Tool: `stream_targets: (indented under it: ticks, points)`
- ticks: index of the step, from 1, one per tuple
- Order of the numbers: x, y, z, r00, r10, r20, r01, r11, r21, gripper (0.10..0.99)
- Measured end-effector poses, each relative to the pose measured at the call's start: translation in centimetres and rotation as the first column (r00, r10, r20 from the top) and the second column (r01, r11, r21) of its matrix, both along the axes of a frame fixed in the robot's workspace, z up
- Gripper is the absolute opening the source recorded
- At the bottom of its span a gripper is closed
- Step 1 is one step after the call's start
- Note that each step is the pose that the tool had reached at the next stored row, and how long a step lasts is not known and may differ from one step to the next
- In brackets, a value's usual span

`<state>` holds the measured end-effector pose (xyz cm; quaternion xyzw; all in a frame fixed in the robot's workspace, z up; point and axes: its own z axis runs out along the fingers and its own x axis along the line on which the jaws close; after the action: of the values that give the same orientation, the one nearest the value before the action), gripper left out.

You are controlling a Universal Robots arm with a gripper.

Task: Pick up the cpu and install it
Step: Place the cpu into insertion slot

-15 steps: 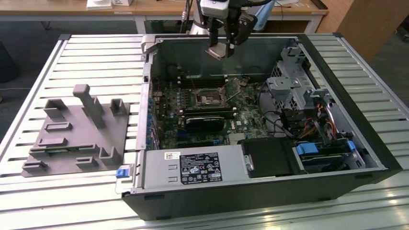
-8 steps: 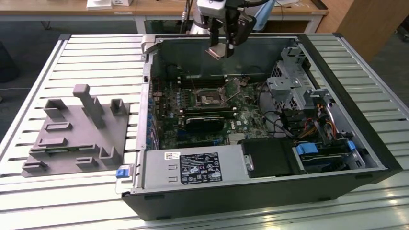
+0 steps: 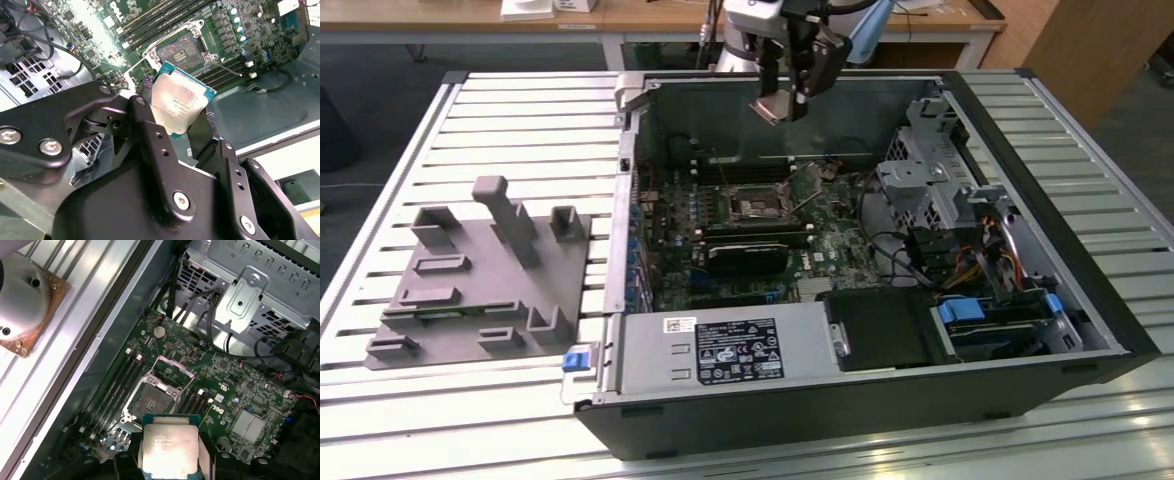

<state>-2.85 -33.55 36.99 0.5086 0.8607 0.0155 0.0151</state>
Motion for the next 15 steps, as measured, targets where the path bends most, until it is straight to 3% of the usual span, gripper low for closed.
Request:
stream_targets:
  ticks: [15]
  points:
    - [0.00, 0.01, -0.07, 0.9923, -0.124, 0.0000, 0.124, 0.9923, 0.000, 0.533]
